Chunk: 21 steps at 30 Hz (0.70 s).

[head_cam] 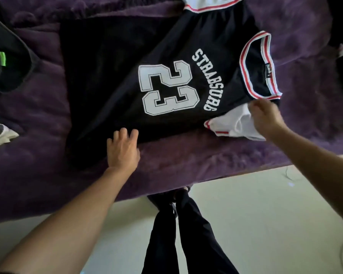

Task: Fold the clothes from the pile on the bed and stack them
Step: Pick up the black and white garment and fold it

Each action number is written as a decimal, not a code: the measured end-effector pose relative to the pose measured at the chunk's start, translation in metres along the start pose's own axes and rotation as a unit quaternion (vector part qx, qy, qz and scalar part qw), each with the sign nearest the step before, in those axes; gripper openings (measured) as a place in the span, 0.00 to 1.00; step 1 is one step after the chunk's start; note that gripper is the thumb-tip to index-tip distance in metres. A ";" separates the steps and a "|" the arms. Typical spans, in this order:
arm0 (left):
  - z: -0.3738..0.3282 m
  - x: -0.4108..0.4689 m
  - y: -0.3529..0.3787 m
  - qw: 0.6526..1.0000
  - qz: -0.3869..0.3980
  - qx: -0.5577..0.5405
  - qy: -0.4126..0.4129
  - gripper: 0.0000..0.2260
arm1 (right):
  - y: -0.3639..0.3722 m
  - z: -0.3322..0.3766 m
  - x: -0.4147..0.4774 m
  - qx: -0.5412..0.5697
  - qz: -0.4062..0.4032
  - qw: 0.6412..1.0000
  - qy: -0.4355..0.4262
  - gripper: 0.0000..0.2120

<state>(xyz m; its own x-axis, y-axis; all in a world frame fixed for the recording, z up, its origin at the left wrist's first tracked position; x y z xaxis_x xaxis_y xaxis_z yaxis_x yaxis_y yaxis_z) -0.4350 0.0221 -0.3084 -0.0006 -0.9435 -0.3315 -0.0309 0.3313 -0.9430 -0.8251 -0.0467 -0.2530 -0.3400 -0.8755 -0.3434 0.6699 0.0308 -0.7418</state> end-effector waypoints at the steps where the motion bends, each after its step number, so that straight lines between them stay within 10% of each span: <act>1: 0.001 0.002 0.002 1.000 -0.003 -0.006 -0.003 0.18 | -0.002 0.003 0.014 0.075 -0.009 0.997 0.023 0.10; 4: 0.007 0.008 0.002 1.000 -0.017 -0.022 -0.012 0.10 | 0.020 0.003 0.024 0.110 0.089 0.990 0.020 0.29; 7: 0.008 0.003 -0.004 0.998 -0.043 -0.038 0.002 0.05 | 0.053 -0.011 -0.004 -0.280 0.175 0.937 -0.118 0.53; 9: 0.004 -0.007 -0.007 0.996 -0.073 -0.044 0.041 0.05 | 0.067 -0.022 -0.024 -0.402 0.154 0.887 -0.168 0.46; 15: 0.007 -0.044 0.006 0.994 -0.040 -0.023 0.096 0.09 | 0.057 -0.054 -0.052 -0.354 0.136 0.924 -0.048 0.09; 21: 0.035 -0.063 0.029 0.997 0.073 0.016 0.025 0.10 | 0.031 -0.051 -0.090 -0.362 0.145 0.910 -0.139 0.06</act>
<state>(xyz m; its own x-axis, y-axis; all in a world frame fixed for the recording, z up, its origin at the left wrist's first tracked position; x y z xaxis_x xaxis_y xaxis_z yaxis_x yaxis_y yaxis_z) -0.4010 0.0917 -0.3159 -0.0519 -0.8841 -0.4643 0.0046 0.4647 -0.8854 -0.8076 0.0571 -0.2741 0.0298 -0.8656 -0.4998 0.0600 0.5007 -0.8635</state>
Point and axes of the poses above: each hand's wrist, its own x-axis towards the middle knuckle, its own y-axis out of the palm, z = x × y, the point moved 9 cm from there along x, towards the middle knuckle, and after that the axes turned 1 degree about -x, right-handed, at the moved point
